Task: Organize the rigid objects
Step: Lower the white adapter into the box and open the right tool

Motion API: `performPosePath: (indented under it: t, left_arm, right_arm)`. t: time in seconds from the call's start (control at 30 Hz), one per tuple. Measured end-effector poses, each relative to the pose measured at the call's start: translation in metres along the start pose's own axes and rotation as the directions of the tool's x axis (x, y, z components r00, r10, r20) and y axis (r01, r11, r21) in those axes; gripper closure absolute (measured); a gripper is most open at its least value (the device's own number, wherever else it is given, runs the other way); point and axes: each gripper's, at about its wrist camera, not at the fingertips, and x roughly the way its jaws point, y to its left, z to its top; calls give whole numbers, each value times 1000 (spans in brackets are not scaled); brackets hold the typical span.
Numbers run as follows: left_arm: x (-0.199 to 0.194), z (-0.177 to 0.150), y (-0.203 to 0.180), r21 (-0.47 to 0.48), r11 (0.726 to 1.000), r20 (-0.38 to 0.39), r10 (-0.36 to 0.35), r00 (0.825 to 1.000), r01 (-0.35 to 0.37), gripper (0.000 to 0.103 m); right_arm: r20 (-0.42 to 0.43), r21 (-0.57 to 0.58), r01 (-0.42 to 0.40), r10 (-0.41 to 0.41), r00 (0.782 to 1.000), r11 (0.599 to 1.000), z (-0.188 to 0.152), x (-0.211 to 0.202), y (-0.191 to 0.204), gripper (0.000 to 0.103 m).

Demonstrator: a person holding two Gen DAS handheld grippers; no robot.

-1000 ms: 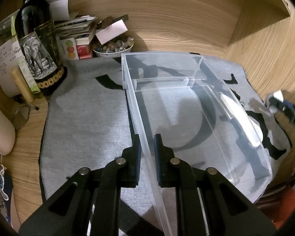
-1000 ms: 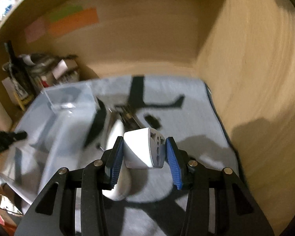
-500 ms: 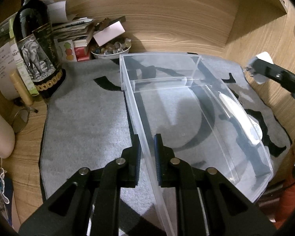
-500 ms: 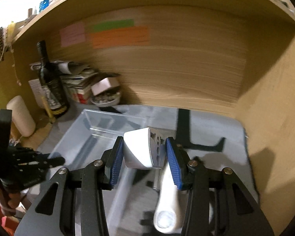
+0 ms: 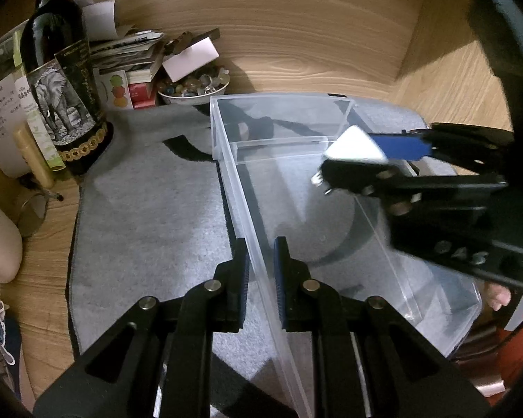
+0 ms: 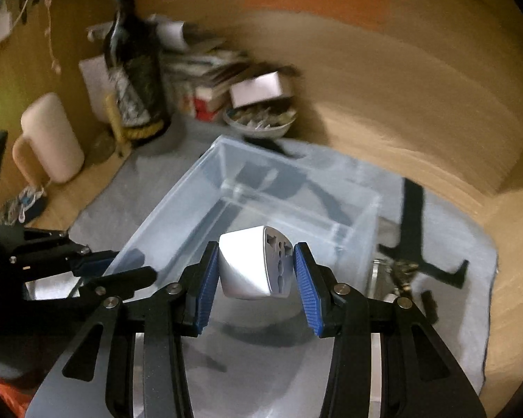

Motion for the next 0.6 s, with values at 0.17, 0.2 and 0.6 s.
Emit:
performPosePath:
  t: [0.17,0.2,0.6]
  left_arm:
    - [-1,-1,0,2,1000,3,-7,1000,7,88]
    - [-1,-1,0,4,1000,3,-6,1000,6,88]
    - [-4,0,-1,4,1000,1,-6,1000,6,88]
  right_arm:
    - [-82,-22,-13,12,997,1000,4,20,6,64]
    - [-91,-21,-15,13,996,1000,4,23,7,64]
    - [-70,-14,-7,6,998,1000,6,21,5,52]
